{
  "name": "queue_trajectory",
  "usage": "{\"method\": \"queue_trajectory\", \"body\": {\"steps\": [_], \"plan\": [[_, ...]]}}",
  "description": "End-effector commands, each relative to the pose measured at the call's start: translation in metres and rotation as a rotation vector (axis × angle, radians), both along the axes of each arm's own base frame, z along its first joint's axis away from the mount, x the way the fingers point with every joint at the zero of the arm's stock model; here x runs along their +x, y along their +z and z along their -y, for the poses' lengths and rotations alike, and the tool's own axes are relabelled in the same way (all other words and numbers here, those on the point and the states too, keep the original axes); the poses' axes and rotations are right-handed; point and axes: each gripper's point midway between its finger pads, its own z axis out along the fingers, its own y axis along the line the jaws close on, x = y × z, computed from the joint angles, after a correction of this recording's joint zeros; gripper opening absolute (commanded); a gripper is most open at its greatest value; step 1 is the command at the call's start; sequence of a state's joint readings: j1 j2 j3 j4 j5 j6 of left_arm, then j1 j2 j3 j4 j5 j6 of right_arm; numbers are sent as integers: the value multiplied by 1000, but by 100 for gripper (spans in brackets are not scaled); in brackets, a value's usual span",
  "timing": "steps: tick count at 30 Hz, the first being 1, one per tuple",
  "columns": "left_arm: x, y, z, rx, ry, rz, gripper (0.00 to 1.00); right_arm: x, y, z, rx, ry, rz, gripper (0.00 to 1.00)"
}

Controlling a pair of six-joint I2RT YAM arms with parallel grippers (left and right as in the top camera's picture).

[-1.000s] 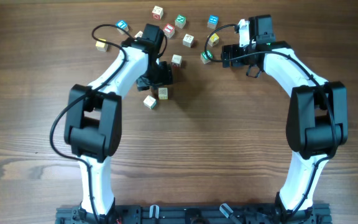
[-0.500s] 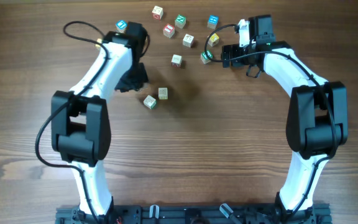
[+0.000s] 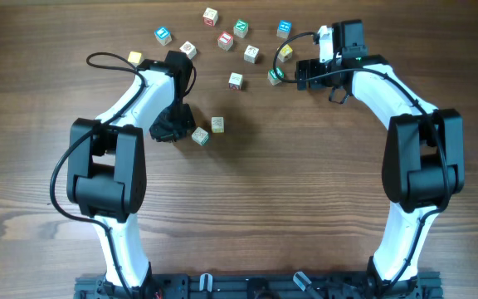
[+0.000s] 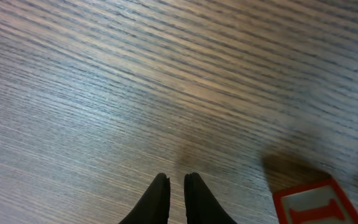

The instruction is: Form a circle

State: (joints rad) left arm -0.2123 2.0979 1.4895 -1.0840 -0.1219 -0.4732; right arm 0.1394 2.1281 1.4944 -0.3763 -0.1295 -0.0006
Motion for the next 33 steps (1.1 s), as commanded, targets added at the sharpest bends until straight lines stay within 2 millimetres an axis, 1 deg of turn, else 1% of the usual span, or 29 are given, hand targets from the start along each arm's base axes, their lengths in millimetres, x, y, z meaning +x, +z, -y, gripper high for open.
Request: {"method": "queue_trajectory", "body": {"steps": [1, 2, 6, 7, 9, 10, 12, 15, 18, 22, 25, 26, 33], "plan": [[5, 3, 3, -30, 16, 31, 8, 0, -9, 3, -9, -11, -15, 100], [9, 3, 3, -34, 18, 44, 4, 0, -9, 3, -9, -11, -15, 100], [17, 3, 4, -45, 22, 77, 4, 1, -8, 2, 1, -12, -11, 100], [20, 2, 3, -46, 23, 87, 4, 8, -4, 1, 7, -12, 22, 100], [24, 2, 8, -72, 19, 103, 4, 11, 2, 0, 19, -27, 32, 100], [26, 2, 13, -101, 9, 107, 4, 12, 9, -1, 45, -58, 32, 100], [28, 2, 26, -178, -26, 109, 4, 10, 24, -2, 90, -112, 29, 100], [24, 2, 27, -181, -24, 94, 4, 3, 36, -1, 85, -108, 24, 100], [22, 2, 27, -183, -25, 83, 4, -3, 35, 0, 80, -109, -2, 100], [20, 2, 27, -181, -24, 76, 5, -11, 30, 1, 75, -110, -39, 100], [20, 2, 27, -182, -23, 79, 5, -20, 30, -12, 140, -66, -78, 100], [22, 2, 27, -183, -24, 86, 5, -21, 30, -14, 148, -61, -82, 100], [19, 2, 30, -201, -22, 70, 6, -29, 26, -13, 142, -64, -120, 99]]}}
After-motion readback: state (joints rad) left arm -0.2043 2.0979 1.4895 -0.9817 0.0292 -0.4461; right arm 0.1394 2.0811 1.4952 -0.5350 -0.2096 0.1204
